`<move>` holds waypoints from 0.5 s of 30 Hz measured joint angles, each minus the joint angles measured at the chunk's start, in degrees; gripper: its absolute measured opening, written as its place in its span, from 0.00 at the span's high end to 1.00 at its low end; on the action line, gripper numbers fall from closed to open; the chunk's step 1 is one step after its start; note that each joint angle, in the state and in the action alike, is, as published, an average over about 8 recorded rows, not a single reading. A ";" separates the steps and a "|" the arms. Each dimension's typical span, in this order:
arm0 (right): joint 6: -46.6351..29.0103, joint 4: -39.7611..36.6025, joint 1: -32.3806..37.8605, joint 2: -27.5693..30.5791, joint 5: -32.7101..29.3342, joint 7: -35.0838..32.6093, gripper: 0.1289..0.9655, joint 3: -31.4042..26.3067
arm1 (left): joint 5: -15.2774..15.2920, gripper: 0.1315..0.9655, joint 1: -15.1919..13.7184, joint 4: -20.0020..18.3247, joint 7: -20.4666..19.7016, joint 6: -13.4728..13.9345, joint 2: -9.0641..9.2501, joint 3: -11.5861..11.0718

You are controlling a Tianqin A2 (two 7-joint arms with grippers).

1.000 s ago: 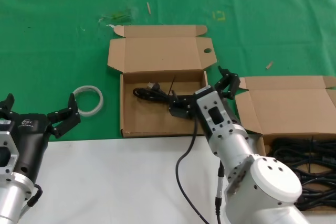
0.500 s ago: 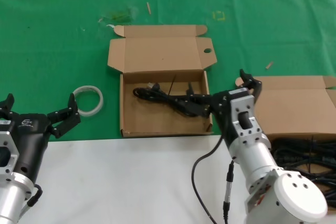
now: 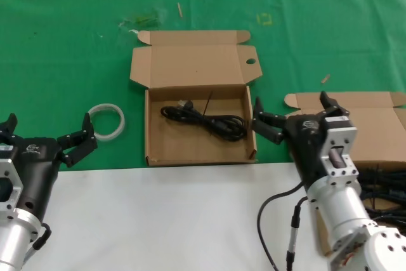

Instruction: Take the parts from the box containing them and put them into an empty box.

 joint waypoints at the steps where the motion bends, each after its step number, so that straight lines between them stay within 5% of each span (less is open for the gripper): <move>1: -0.37 0.44 -0.47 0.00 -0.51 0.98 0.00 0.57 | 0.00 0.00 0.00 0.00 0.00 0.00 0.00 0.00; 15: -4.68 5.67 -6.04 0.00 -6.52 12.61 0.00 7.33 | 0.00 0.00 0.00 0.00 0.00 0.00 0.00 0.00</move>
